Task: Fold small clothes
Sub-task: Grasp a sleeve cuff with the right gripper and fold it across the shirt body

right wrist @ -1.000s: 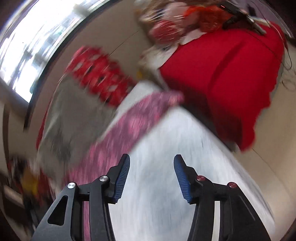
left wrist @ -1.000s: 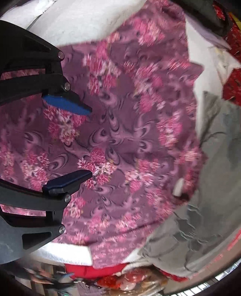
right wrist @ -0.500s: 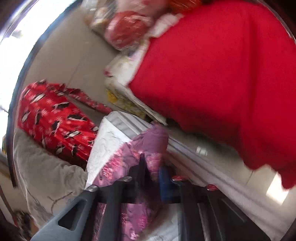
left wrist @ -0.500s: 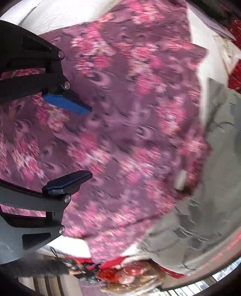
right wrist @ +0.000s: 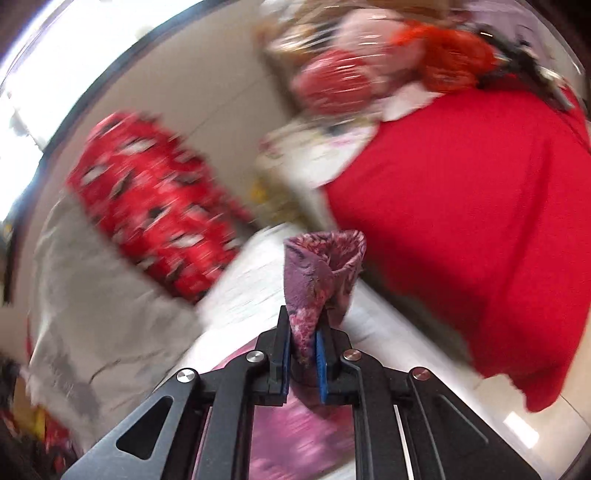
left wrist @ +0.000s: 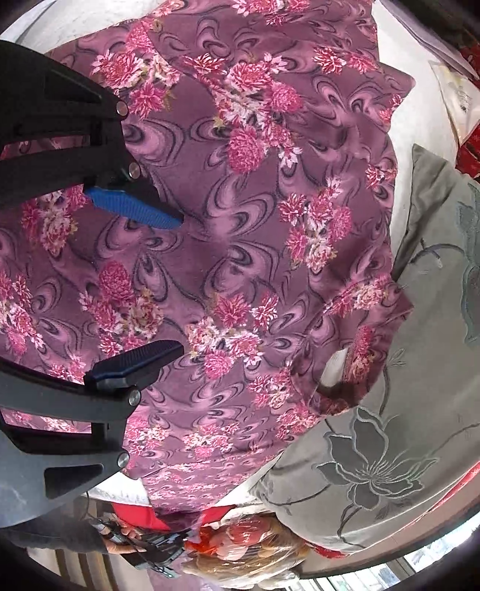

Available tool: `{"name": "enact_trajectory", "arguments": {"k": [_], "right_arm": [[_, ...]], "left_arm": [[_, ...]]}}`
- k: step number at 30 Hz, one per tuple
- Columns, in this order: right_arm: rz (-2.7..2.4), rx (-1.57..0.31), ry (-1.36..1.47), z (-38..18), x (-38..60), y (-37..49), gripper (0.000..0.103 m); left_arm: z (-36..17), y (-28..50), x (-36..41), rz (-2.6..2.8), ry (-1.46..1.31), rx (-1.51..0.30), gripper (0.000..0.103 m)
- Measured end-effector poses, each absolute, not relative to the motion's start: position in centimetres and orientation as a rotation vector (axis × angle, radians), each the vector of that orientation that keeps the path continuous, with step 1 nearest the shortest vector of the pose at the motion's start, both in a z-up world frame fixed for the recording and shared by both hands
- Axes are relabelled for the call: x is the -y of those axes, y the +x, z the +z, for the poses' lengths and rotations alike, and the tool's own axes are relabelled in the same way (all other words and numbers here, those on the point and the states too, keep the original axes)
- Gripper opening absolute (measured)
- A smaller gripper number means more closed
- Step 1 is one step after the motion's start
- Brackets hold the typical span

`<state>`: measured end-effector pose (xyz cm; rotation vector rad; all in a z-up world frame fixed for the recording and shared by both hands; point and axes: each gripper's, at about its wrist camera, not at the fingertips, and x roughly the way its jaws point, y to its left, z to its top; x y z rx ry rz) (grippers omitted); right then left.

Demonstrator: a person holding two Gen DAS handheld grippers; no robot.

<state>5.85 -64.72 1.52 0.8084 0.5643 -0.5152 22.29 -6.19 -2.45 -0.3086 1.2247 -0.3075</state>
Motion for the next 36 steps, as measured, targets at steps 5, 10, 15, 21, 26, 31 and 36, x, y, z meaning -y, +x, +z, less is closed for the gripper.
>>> {"name": "enact_trajectory", "arguments": {"k": [5, 10, 15, 21, 26, 31, 36], "right_arm": [[-0.313, -0.602, 0.793, 2.8, 57.0, 9.4, 0.011], [-0.178, -0.654, 0.765, 3.5, 49.6, 12.5, 0.011], [-0.067, -0.715, 0.731, 3.6, 41.6, 15.1, 0.011], [0.042, -0.779, 0.696, 3.2, 33.0, 17.8, 0.011], [0.135, -0.822, 0.664, 3.1, 26.1, 19.4, 0.011], [0.205, -0.855, 0.672, 2.2, 20.8, 20.3, 0.012], [0.254, -0.948, 0.692, -0.8, 16.9, 20.2, 0.022]], "left_arm": [[-2.3, 22.0, 4.7, -0.355, -0.401, -1.243, 0.062], [-2.3, 21.1, 2.1, -0.392, -0.438, -1.262, 0.062], [-1.3, 20.5, -0.3, -0.419, -0.436, -1.258, 0.062], [-0.2, 20.0, -3.5, -0.422, -0.451, -1.236, 0.062], [0.6, 19.7, -6.1, -0.411, -0.470, -1.214, 0.062], [1.2, 19.6, -7.0, -0.403, -0.479, -1.204, 0.062], [1.4, 19.6, -6.6, -0.412, -0.480, -1.217, 0.062]]}}
